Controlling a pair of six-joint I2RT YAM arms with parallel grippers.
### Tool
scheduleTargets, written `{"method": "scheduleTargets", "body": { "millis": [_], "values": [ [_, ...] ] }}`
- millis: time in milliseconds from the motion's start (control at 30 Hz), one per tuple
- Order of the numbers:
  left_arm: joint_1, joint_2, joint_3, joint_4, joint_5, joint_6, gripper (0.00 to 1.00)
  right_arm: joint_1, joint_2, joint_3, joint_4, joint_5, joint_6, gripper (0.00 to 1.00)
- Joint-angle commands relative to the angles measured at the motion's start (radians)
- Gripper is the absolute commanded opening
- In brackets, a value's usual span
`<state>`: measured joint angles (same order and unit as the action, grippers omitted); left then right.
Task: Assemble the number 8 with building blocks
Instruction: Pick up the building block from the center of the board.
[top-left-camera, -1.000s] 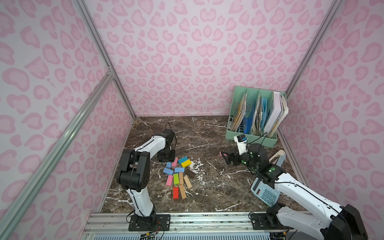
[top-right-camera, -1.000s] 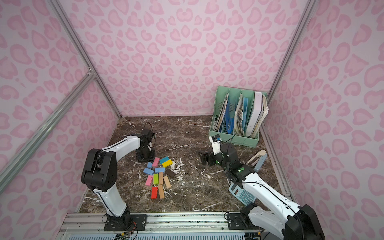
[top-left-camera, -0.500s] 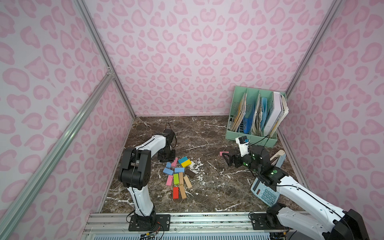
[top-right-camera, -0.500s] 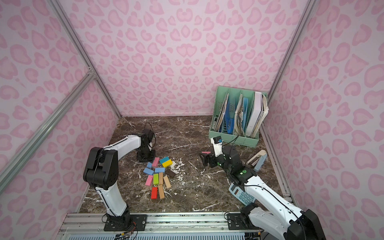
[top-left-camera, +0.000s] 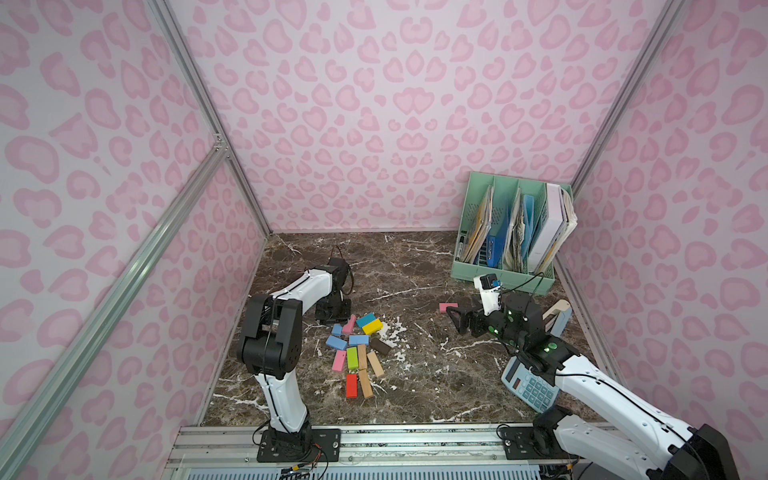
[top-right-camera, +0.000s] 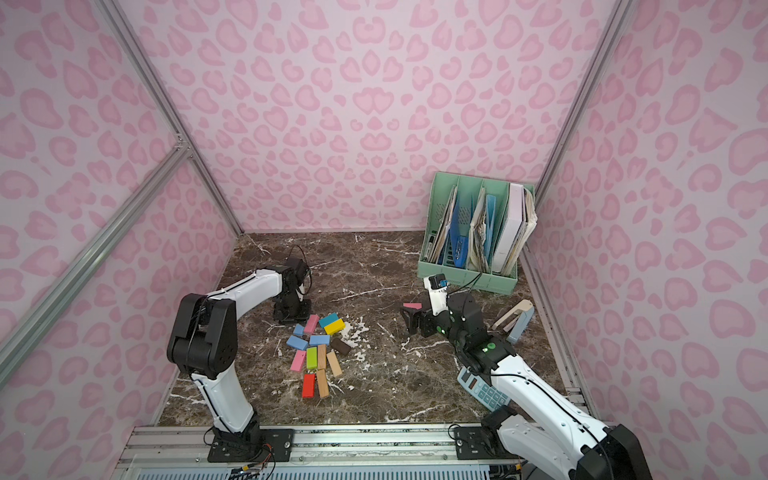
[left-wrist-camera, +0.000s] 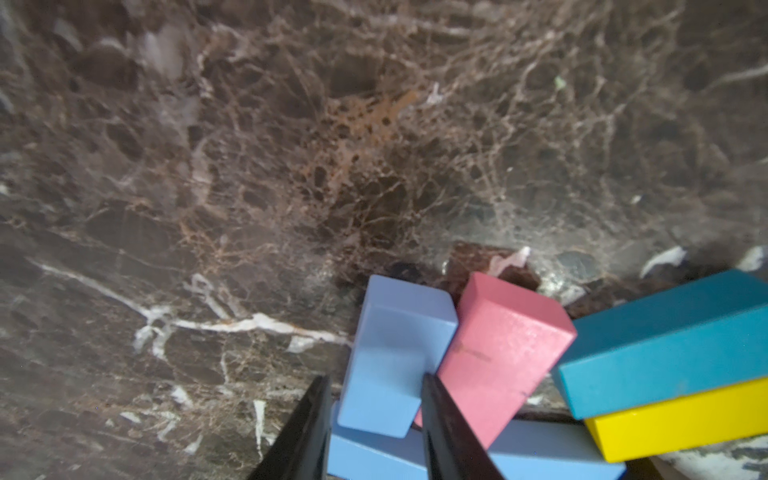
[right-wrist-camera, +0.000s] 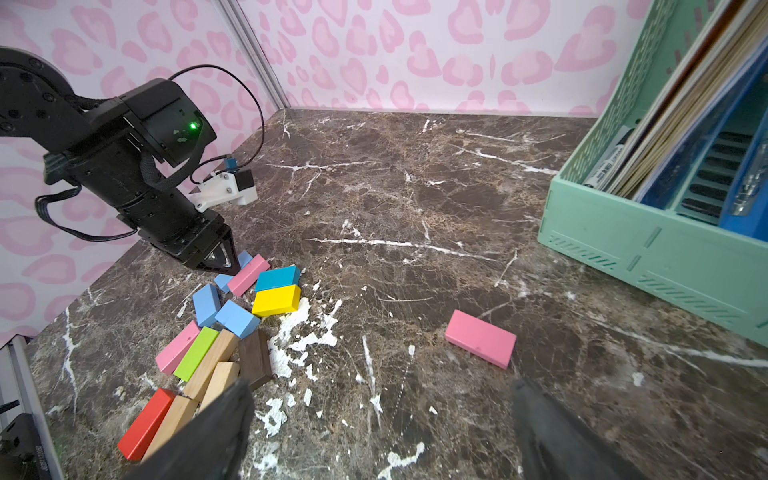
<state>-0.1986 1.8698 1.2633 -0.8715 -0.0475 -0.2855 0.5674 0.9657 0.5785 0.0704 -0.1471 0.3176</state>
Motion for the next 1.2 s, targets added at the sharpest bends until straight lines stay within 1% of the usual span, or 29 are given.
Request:
{"method": "scheduleTargets", "body": {
  "millis": [0, 133, 300, 600, 833, 1000, 1167],
  "values": [
    [0.001, 0.003, -0.012, -0.011, -0.021, -0.007, 0.39, -0.001, -0.005, -0.003, 0.04, -0.011, 0.006, 0.98],
    [0.003, -0.02, -0.018, -0.004, -0.032, -0.01, 0.36, -0.001, -0.007, -0.006, 0.043, -0.014, 0.011, 0.98],
    [0.005, -0.031, -0.021, -0.001, -0.031, -0.013, 0.36, -0.003, -0.008, -0.007, 0.047, -0.017, 0.014, 0.98],
    [0.005, -0.014, -0.019, -0.003, -0.009, -0.012, 0.44, -0.003, -0.013, -0.009, 0.049, -0.02, 0.017, 0.98],
    [0.008, 0.002, -0.018, -0.006, 0.007, -0.012, 0.46, -0.004, -0.025, -0.018, 0.049, -0.015, 0.017, 0.98],
    [0.007, 0.019, -0.015, -0.012, 0.013, -0.012, 0.43, -0.003, -0.034, -0.024, 0.05, -0.016, 0.016, 0.98],
    [0.007, 0.021, -0.013, -0.014, 0.013, -0.016, 0.34, -0.005, -0.044, -0.032, 0.051, -0.012, 0.016, 0.98]
  ]
}}
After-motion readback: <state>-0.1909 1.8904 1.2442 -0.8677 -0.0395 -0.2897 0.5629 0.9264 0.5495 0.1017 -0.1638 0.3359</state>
